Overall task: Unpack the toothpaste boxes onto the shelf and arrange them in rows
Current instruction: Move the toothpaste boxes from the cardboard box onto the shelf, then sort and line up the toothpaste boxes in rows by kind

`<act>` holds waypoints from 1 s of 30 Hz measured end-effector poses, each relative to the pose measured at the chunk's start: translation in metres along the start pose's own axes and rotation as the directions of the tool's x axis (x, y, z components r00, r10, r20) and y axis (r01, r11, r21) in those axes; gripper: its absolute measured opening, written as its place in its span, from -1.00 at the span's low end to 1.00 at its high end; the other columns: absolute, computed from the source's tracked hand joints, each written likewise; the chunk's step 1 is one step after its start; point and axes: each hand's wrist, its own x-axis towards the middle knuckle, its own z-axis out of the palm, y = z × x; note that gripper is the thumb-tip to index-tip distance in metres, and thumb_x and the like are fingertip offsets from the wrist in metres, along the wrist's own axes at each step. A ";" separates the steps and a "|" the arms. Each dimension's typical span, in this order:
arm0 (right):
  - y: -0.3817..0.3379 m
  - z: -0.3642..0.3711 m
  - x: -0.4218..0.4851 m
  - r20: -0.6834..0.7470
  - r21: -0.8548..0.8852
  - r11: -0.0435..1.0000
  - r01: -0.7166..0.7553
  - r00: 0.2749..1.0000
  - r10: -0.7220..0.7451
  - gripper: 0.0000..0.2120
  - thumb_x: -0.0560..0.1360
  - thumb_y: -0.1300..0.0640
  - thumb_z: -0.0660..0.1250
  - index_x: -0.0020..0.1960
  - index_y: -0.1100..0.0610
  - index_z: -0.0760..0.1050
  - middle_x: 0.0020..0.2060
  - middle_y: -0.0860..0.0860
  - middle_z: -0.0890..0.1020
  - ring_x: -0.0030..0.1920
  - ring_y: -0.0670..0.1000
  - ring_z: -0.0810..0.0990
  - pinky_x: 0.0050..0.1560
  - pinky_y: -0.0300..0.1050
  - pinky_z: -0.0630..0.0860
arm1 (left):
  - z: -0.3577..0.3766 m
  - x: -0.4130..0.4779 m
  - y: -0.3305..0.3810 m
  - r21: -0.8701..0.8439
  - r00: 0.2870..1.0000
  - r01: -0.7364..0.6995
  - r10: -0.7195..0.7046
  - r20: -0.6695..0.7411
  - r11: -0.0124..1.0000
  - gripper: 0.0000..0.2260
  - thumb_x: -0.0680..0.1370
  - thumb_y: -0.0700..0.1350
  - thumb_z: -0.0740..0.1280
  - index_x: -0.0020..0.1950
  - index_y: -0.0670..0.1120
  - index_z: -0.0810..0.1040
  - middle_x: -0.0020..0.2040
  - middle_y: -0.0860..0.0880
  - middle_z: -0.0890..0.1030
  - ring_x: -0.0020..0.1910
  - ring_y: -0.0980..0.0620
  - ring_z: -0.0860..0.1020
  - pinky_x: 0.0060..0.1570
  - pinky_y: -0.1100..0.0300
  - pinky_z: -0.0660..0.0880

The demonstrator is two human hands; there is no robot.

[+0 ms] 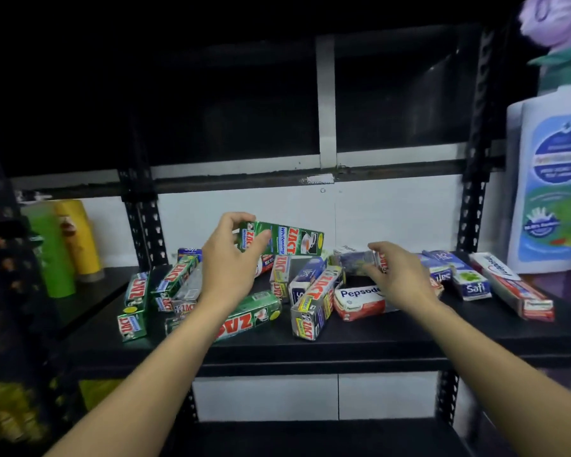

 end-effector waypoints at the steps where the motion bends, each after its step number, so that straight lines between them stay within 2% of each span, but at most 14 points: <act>1: 0.004 0.003 0.004 0.048 -0.108 0.994 -0.030 0.998 0.035 -0.56 0.56 -0.09 0.29 0.39 0.02 0.43 0.32 0.01 0.52 0.27 0.12 0.51 0.21 0.04 0.44 | 0.007 0.003 -0.004 -0.002 1.000 0.006 -0.006 0.000 1.000 -0.72 0.54 0.06 0.41 0.21 0.06 0.48 0.15 0.23 0.50 0.18 0.17 0.46 0.13 0.23 0.36; 3: 0.009 0.009 0.008 0.168 -0.277 0.958 -0.080 0.977 0.130 -0.48 0.57 -0.23 0.16 0.46 -0.06 0.31 0.46 0.00 0.36 0.37 0.15 0.42 0.34 0.18 0.32 | 0.020 0.008 -0.013 -0.004 1.000 0.025 -0.025 0.008 1.000 -0.74 0.56 0.02 0.39 0.21 0.04 0.45 0.17 0.18 0.49 0.16 0.18 0.44 0.12 0.27 0.33; 4: 0.011 0.012 0.008 0.208 -0.302 0.949 -0.092 0.965 0.160 -0.43 0.56 -0.28 0.11 0.51 -0.09 0.23 0.52 0.00 0.25 0.43 0.17 0.35 0.39 0.23 0.22 | 0.026 0.009 -0.018 0.006 0.999 0.039 -0.039 0.035 0.999 -0.76 0.57 0.00 0.38 0.20 0.03 0.43 0.18 0.14 0.49 0.14 0.17 0.44 0.11 0.28 0.33; 7: 0.012 0.015 0.002 0.165 -0.296 0.954 -0.050 0.981 0.103 -0.34 0.56 -0.31 0.10 0.57 -0.07 0.10 0.57 0.05 0.11 0.51 0.20 0.18 0.47 0.30 0.05 | 0.038 0.009 -0.032 0.114 0.963 0.120 -0.144 0.229 0.986 -0.81 0.58 -0.06 0.37 0.13 0.01 0.41 0.18 0.06 0.48 -0.02 0.14 0.50 0.01 0.26 0.45; 9: 0.003 0.012 -0.006 0.077 -0.272 0.962 0.037 0.997 -0.016 -0.36 0.56 -0.28 0.14 0.55 -0.04 0.15 0.56 0.08 0.14 0.51 0.20 0.16 0.48 0.29 0.02 | 0.041 0.007 -0.042 0.228 0.919 0.119 -0.194 0.344 0.966 -0.86 0.58 -0.10 0.36 0.10 -0.01 0.45 0.21 0.02 0.49 -0.01 0.10 0.51 0.05 0.19 0.47; 11: -0.011 0.009 -0.012 0.028 -0.230 0.962 0.145 0.989 -0.142 -0.41 0.56 -0.24 0.18 0.51 -0.02 0.26 0.53 0.08 0.22 0.48 0.18 0.20 0.49 0.27 0.06 | 0.040 0.005 -0.048 0.250 0.910 0.086 -0.178 0.374 0.964 -0.85 0.59 -0.08 0.36 0.14 -0.02 0.48 0.22 0.04 0.47 0.12 0.09 0.47 0.10 0.23 0.35; 14: -0.035 0.011 -0.017 0.049 -0.156 0.955 0.254 0.967 -0.249 -0.46 0.55 -0.17 0.25 0.46 0.01 0.34 0.49 0.07 0.29 0.45 0.14 0.21 0.47 0.23 0.16 | 0.033 0.002 -0.048 0.224 0.915 0.076 -0.157 0.372 0.972 -0.77 0.57 -0.01 0.39 0.20 0.00 0.48 0.23 0.11 0.45 0.21 0.14 0.42 0.13 0.26 0.28; 16: -0.049 0.015 -0.019 0.078 -0.128 0.941 0.313 0.949 -0.305 -0.48 0.54 -0.14 0.28 0.45 -0.01 0.35 0.49 0.04 0.30 0.46 0.11 0.21 0.49 0.19 0.15 | 0.022 0.001 -0.048 0.222 0.920 0.061 -0.141 0.367 0.973 -0.72 0.55 0.06 0.40 0.21 0.03 0.48 0.25 0.13 0.46 0.22 0.17 0.40 0.15 0.25 0.28; 20: -0.075 0.024 -0.017 0.141 -0.068 0.912 0.404 0.909 -0.392 -0.50 0.53 -0.14 0.29 0.43 -0.05 0.36 0.48 -0.02 0.31 0.46 0.07 0.22 0.48 0.05 0.14 | -0.019 0.006 -0.060 0.305 0.969 -0.025 -0.052 0.241 0.952 -0.71 0.54 0.18 0.35 0.19 0.08 0.50 0.21 0.14 0.52 0.19 0.16 0.45 0.14 0.20 0.34; 23: -0.098 0.034 -0.018 0.148 -0.043 0.883 0.468 0.877 -0.458 -0.51 0.53 -0.13 0.28 0.42 -0.04 0.38 0.46 -0.03 0.35 0.45 0.07 0.23 0.46 0.00 0.16 | -0.063 0.011 -0.079 0.361 0.996 -0.047 0.018 0.083 0.931 -0.76 0.55 0.13 0.36 0.13 0.03 0.55 0.10 0.13 0.56 0.08 0.17 0.50 0.05 0.21 0.37; 25: -0.116 0.041 -0.020 0.153 -0.016 0.861 0.508 0.852 -0.500 -0.52 0.54 -0.13 0.29 0.42 -0.02 0.40 0.44 -0.04 0.38 0.43 0.06 0.25 0.44 -0.01 0.20 | -0.095 0.014 -0.098 0.366 0.999 -0.010 0.027 -0.040 0.930 -0.78 0.54 0.11 0.39 0.09 0.02 0.57 0.04 0.12 0.59 0.03 0.18 0.53 0.02 0.18 0.44; 28: -0.140 0.055 -0.018 0.195 0.018 0.832 0.555 0.814 -0.547 -0.51 0.55 -0.16 0.25 0.43 -0.03 0.38 0.43 -0.07 0.38 0.43 0.02 0.25 0.44 -0.02 0.22 | -0.137 0.014 -0.132 0.280 0.974 0.146 -0.089 -0.208 0.949 -0.79 0.52 0.11 0.42 0.03 0.01 0.58 -0.01 0.09 0.63 -0.01 0.14 0.58 0.04 0.10 0.52; 30: -0.157 0.067 -0.015 0.222 0.048 0.828 0.558 0.803 -0.554 -0.52 0.55 -0.15 0.26 0.42 -0.03 0.38 0.40 -0.08 0.40 0.42 0.01 0.26 0.43 -0.05 0.22 | -0.156 0.014 -0.154 0.201 0.948 0.279 -0.236 -0.214 0.939 -0.77 0.51 0.13 0.43 0.04 0.02 0.57 0.03 0.09 0.64 0.06 0.10 0.59 0.08 0.09 0.50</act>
